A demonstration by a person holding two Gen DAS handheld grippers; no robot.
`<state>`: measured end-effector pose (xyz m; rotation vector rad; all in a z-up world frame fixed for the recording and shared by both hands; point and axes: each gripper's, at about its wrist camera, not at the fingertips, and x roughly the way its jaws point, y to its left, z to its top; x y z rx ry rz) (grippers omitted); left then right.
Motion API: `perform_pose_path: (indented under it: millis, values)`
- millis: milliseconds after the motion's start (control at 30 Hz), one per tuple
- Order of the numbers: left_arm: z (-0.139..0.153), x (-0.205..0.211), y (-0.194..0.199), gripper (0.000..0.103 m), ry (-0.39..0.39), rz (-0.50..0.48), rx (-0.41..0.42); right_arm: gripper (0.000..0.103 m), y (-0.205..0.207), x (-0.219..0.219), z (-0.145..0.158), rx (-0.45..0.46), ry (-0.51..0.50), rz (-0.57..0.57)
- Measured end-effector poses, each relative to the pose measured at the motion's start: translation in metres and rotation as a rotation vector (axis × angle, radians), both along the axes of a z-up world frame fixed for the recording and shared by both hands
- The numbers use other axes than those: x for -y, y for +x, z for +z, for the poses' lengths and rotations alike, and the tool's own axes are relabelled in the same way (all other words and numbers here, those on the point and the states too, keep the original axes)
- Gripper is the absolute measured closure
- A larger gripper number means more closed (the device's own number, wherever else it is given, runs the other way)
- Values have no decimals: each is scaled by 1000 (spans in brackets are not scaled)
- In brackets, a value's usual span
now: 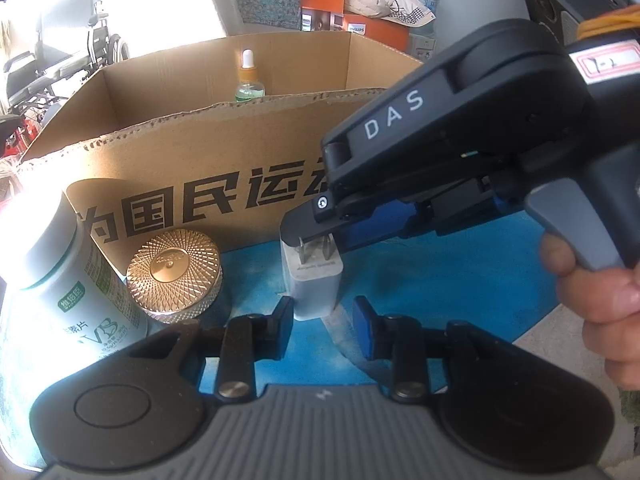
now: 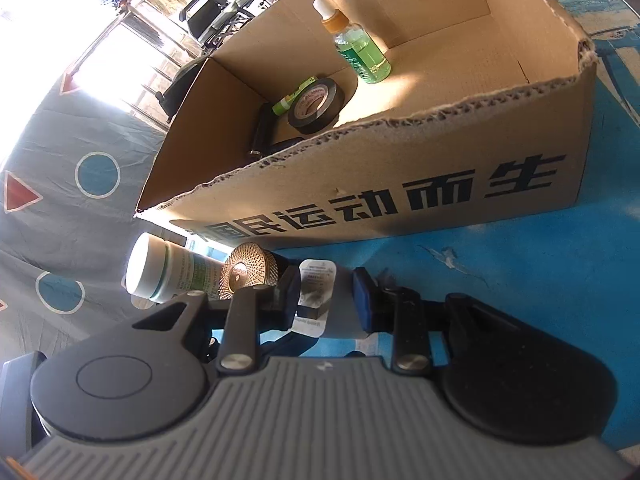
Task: Organize rigid objects
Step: 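Grasp the white charger plug with the right gripper and lift it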
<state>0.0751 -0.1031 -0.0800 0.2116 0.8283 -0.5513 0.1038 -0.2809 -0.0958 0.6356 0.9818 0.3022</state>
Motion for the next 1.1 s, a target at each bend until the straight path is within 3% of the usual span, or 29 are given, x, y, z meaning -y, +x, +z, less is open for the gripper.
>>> perform_pose_path:
  millis: [500, 733, 1100]
  values:
    - [-4, 30, -2, 70, 0, -93, -1, 74, -26, 30, -4, -18, 15, -73]
    - [-11, 43, -1, 69, 41, -128, -1, 74, -33, 34, -9, -30, 51, -88]
    - [-20, 61, 14, 72, 61, -115, -4, 68, -37, 42, -15, -45, 86, -100]
